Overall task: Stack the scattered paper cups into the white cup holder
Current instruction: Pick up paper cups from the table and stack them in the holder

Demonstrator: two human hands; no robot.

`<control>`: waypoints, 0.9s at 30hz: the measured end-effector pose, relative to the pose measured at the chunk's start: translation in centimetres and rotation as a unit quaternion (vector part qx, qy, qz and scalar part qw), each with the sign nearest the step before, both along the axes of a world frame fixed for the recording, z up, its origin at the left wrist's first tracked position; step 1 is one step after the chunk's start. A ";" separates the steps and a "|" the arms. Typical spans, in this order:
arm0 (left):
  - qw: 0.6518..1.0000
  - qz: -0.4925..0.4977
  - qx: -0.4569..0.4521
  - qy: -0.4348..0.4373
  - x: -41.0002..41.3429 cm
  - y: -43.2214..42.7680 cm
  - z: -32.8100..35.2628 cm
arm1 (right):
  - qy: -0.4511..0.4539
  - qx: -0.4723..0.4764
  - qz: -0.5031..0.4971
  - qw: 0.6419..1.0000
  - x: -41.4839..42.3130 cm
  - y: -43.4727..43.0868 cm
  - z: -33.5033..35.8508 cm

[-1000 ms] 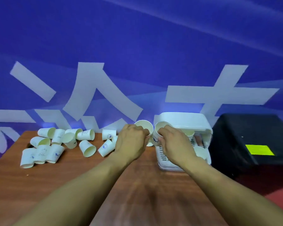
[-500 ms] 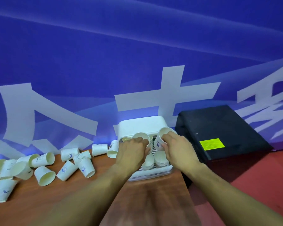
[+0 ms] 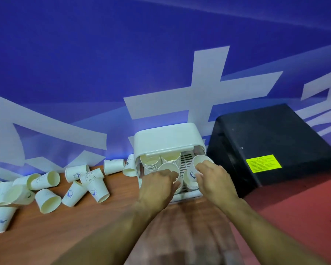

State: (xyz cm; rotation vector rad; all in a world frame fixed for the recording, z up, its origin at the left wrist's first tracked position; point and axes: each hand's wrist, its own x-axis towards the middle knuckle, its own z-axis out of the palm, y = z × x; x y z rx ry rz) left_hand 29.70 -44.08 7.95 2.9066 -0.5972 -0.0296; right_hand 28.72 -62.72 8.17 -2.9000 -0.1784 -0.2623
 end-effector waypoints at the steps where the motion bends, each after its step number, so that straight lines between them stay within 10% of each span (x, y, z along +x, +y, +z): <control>1: 1.000 -0.003 0.004 0.004 0.1 -0.1 -0.4 | -0.001 -0.004 0.007 1.000 0.2 0.1 -0.3; 27: 0.988 -0.038 0.098 0.113 2.3 -1.3 -7.9 | 0.136 -0.080 0.049 0.986 2.7 2.1 -10.9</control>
